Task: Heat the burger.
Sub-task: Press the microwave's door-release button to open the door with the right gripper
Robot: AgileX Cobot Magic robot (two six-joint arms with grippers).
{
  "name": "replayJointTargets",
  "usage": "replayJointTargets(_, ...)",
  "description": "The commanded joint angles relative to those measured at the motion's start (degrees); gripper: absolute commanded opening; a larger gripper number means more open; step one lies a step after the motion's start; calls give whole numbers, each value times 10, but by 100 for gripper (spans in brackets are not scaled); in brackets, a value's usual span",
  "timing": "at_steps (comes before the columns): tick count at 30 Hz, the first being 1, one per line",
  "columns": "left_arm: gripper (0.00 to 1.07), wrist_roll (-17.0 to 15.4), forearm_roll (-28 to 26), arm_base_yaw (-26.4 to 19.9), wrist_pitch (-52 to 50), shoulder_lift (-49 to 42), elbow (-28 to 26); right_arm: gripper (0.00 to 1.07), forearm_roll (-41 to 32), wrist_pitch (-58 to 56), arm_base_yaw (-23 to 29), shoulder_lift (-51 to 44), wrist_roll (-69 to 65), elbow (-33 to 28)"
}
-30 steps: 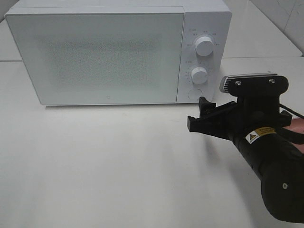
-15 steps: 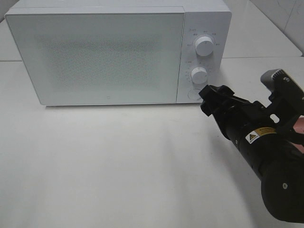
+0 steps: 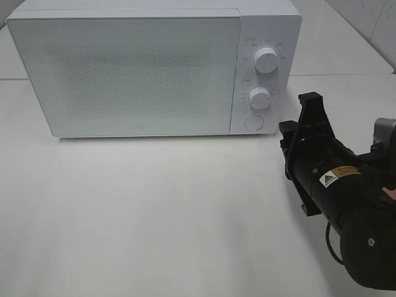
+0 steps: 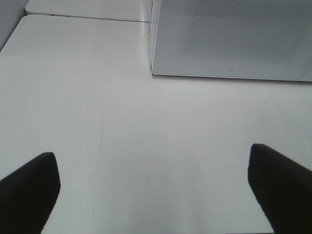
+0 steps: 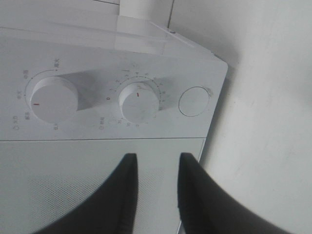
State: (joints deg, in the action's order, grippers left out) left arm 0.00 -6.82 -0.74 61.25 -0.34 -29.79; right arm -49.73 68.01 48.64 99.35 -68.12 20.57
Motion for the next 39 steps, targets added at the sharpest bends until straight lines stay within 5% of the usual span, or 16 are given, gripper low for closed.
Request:
replayJointTargets(1, 99, -4, -2, 1, -1, -12, 1, 16, 1, -23, 3, 1, -26, 4)
replayJointTargets(7, 99, -4, -2, 1, -1, -12, 1, 0, -3, -51, 3, 1, -33, 4)
replayJointTargets(20, 99, -4, -2, 1, -1, -12, 1, 0, -16, -62, -9, 1, -23, 10)
replayJointTargets(28, 99, -4, -2, 1, -1, -12, 1, 0, 40, -125, -73, 1, 15, 57)
replayJointTargets(39, 99, -4, -2, 1, -1, -12, 1, 0, 50, -138, -86, 80, -12, 119)
